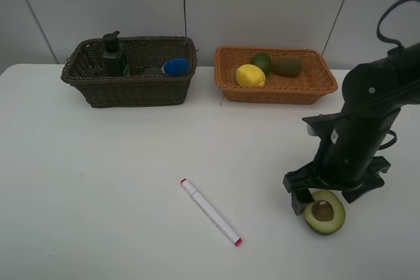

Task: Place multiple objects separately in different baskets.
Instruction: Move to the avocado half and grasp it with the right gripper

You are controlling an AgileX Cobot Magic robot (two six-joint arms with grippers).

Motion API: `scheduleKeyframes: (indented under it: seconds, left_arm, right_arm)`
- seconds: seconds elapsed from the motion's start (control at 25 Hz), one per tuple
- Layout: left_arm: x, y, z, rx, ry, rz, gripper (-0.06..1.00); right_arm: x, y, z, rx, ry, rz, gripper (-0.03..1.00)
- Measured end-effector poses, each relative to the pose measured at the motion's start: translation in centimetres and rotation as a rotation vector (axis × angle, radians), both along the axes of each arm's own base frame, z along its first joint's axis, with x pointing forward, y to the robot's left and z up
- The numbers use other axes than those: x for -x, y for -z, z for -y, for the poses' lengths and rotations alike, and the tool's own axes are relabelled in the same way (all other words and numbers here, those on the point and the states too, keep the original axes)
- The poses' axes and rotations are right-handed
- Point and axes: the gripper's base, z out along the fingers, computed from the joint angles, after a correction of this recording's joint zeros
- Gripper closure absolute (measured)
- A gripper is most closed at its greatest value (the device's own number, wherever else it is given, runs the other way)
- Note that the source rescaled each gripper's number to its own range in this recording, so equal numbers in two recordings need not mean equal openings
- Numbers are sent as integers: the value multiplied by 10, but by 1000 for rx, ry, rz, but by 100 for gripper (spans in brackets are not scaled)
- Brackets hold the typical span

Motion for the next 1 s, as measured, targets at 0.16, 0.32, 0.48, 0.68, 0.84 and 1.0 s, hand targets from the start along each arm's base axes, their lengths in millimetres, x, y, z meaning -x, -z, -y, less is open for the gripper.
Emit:
scheduleKeyframes:
  seconds: [0.16, 0.32, 0.48, 0.68, 0.84, 1.0]
  left_arm:
    - [0, 0, 0, 0, 0, 0, -5]
    - [0, 0, 0, 0, 0, 0, -5]
    - [0, 0, 0, 0, 0, 0, -5]
    - [0, 0, 0, 0, 0, 0, -5]
    - [0, 0, 0, 0, 0, 0, -5]
    - [0, 0, 0, 0, 0, 0, -5]
  right_arm:
    - [3, 4, 1, -9, 5, 5, -2]
    - [2, 4, 0, -21, 7, 23, -2]
    - [0, 4, -1, -30, 6, 38, -2]
    - [-1, 4, -2, -40, 3, 55, -2]
    - [-1, 6, -2, -40, 3, 56, -2]
    - [0, 17, -1, -16, 2, 9, -2]
